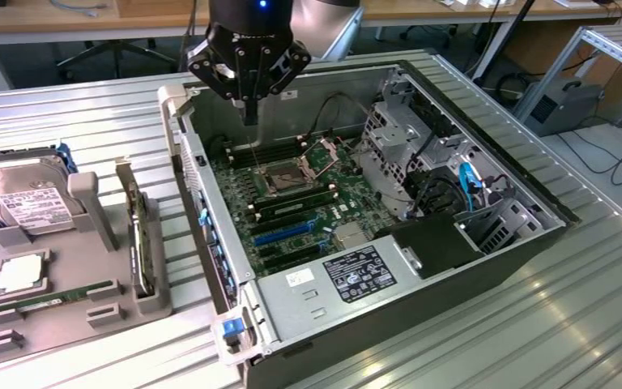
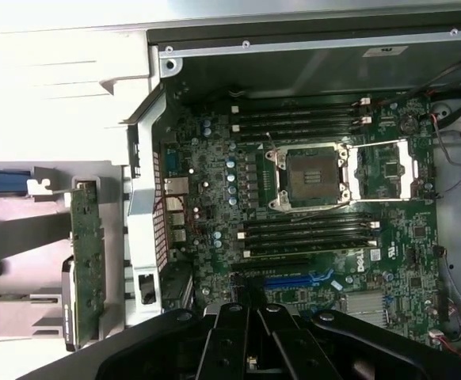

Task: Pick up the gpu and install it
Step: 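Reach for the gpu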

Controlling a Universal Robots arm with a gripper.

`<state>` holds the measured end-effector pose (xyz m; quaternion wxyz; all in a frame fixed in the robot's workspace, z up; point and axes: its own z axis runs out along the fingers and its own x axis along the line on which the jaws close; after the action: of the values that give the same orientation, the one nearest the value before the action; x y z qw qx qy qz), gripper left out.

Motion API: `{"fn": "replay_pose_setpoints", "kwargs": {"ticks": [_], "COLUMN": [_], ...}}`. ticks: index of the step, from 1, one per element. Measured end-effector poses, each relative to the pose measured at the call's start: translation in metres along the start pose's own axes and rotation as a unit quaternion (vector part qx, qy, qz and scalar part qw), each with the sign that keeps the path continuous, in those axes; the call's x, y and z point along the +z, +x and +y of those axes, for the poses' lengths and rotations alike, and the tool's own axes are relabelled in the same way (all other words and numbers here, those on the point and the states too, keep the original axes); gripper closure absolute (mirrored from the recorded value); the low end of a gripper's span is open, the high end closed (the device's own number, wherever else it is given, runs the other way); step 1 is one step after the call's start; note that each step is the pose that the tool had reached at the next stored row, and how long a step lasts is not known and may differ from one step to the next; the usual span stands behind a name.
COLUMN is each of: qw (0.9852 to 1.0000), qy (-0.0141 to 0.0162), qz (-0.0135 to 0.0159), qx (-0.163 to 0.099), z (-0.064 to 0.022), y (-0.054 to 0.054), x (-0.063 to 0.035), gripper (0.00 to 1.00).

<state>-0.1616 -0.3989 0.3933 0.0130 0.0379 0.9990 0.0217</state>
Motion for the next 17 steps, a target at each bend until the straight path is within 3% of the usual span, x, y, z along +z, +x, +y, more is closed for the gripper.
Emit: {"fn": "replay_pose_setpoints", "kwargs": {"ticks": [17], "qw": [1.0], "qy": [0.0], "qz": [0.0], "qx": [0.0], "z": [-0.0006], "y": [0.0086], "x": [-0.0002], "gripper": [0.89]}}
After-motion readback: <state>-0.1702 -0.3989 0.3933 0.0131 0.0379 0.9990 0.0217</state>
